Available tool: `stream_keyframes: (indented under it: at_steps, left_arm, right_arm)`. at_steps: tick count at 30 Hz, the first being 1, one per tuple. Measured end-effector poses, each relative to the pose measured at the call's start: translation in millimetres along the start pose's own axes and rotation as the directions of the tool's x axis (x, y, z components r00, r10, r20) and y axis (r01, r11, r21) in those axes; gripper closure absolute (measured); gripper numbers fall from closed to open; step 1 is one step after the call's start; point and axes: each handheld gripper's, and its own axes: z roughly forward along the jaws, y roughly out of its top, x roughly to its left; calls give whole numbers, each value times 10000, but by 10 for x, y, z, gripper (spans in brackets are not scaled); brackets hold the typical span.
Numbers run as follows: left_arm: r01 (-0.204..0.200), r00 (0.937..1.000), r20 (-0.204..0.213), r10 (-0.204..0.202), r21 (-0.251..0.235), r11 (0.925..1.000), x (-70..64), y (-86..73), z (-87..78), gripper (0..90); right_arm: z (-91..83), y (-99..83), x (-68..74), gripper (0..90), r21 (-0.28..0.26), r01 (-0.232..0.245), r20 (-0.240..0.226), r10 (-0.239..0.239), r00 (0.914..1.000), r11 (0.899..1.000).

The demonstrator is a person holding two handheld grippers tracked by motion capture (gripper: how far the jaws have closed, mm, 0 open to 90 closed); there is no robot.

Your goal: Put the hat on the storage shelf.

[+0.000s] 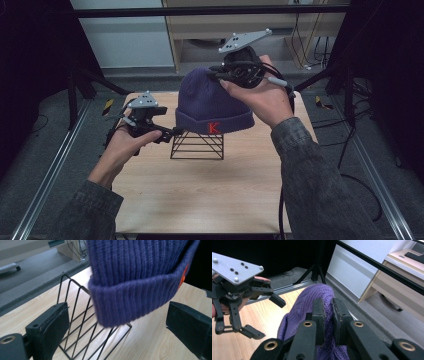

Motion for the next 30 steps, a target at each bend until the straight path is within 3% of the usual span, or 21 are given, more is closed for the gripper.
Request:
stream_keyframes:
  at_steps: [10, 15, 17, 18, 19, 20, 21, 22, 25, 30]
  left_arm:
    - [-121, 9999, 102, 118, 233, 9997, 1, 3, 92, 40]
    - [-250, 9986, 478, 230, 402, 9989, -4, -3, 202, 47]
    - [-194, 9984, 532, 176, 321, 9993, -1, 0, 233, 181]
    - [-131, 9978, 648, 107, 362, 9993, 12, -1, 247, 181]
    - [-65, 9973, 739, 38, 368, 9993, 27, -2, 258, 235]
    - [-32, 9969, 786, 1, 390, 9992, 43, -4, 266, 314]
    - [1, 9981, 621, -23, 351, 9994, 63, -2, 265, 478]
    - [17, 9989, 457, -31, 317, 9995, 70, 3, 260, 578]
    - [-126, 9998, 166, 122, 280, 9995, 70, 29, 253, 639]
    - [-363, 9958, -837, 381, 221, 9991, 67, 101, 236, 646]
  right_arm:
    - [24, 51, 104, 817, -130, 128, -279, -131, 9995, 9998]
    - [74, 59, 133, 817, -117, 167, -414, -172, 9990, 9998]
    - [119, 55, 149, 816, -30, 235, -473, -236, 9986, 9997]
    - [119, 55, 149, 816, -30, 235, -473, -236, 9986, 9997]
    - [131, 54, 150, 816, -7, 228, -497, -228, 9985, 9997]
    - [143, 52, 148, 816, 24, 240, -496, -239, 9985, 9997]
    - [162, 49, 134, 815, 60, 285, -467, -282, 9985, 9996]
    - [170, 46, 126, 815, 65, 244, -455, -241, 9987, 9997]
    - [187, 41, 90, 814, 30, 191, -365, -190, 9992, 9998]
    - [218, 27, 5, 812, -26, 54, -144, -54, 9999, 10000]
